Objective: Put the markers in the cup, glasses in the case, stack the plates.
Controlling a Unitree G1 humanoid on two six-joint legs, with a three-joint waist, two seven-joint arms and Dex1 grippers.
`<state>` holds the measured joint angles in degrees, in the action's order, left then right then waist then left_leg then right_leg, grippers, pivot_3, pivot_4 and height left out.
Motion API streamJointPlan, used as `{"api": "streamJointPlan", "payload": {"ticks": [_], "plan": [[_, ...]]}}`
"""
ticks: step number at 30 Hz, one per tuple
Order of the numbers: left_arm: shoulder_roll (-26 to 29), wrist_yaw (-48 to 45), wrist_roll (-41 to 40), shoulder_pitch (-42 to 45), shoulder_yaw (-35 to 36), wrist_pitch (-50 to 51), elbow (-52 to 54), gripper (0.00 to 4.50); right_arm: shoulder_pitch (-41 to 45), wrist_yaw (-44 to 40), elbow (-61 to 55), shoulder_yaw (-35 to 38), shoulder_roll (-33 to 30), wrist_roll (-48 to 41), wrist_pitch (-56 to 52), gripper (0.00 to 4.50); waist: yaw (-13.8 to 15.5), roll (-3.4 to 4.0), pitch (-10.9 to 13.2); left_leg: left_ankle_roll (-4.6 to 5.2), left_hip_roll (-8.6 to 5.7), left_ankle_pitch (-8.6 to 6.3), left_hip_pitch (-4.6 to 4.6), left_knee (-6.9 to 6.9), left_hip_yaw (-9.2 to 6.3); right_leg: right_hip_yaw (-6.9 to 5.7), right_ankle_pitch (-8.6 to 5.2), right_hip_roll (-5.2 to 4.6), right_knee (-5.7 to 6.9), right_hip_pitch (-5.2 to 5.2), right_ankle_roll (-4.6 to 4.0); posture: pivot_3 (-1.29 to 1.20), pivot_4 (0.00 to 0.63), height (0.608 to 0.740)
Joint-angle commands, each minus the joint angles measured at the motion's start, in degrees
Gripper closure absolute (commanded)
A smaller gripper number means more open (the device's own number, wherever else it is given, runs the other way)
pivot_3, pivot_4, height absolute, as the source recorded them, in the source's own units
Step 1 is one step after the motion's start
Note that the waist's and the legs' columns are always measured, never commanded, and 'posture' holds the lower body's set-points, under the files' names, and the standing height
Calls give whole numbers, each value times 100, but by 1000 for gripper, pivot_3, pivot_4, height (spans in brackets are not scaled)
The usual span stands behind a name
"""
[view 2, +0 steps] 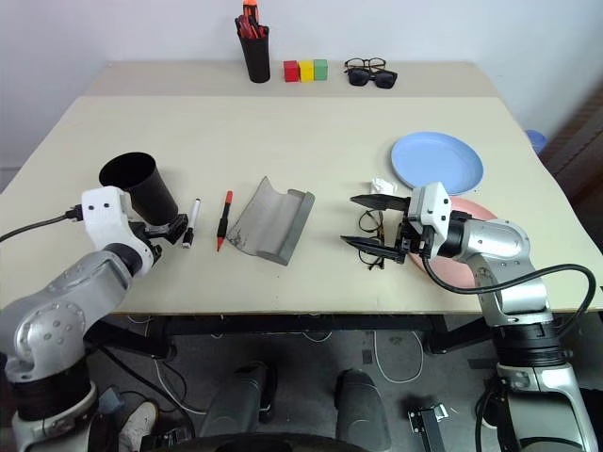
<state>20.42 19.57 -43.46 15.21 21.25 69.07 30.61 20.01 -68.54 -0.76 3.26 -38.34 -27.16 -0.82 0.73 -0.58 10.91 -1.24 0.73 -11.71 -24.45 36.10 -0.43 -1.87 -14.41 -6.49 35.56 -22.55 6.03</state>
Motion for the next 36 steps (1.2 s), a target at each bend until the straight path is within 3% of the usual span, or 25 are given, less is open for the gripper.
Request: {"api": "streamJointPlan", "payload": {"ticks": [1,18,21,28,36], "plan": [[-92,52,219,209,-51,239,-178,0,-27,-8,-15,165,9,-9,169,1172,-3,0,0,0,0,0,0,0,0,0,0,0,0,0,0,0,150,740],[-728,-25,1108,1215,283,1431,-848,0,-296,150,-245,271,-71,-54,217,1172,-3,-18,11,-3,0,2,-1,-5,-1,0,4,2,0,-4,8,0,150,740],[-725,-181,1243,1219,210,1525,-845,833,-294,189,-290,284,-78,-58,175,1136,-4,-19,11,-4,0,2,-1,-7,-1,0,4,2,0,-4,8,0,150,740],[-829,-486,1504,1145,240,1761,-662,4477,-263,207,-304,306,-87,-61,119,1136,4,-20,12,-7,0,3,-1,-5,-1,0,4,2,0,-4,8,0,150,740],[-635,-1534,1208,728,126,2047,161,4477,-120,198,-159,253,-44,-9,111,1136,-10,-21,13,-7,1,3,-2,-11,-1,0,4,2,-3,-8,8,0,150,740]]}}
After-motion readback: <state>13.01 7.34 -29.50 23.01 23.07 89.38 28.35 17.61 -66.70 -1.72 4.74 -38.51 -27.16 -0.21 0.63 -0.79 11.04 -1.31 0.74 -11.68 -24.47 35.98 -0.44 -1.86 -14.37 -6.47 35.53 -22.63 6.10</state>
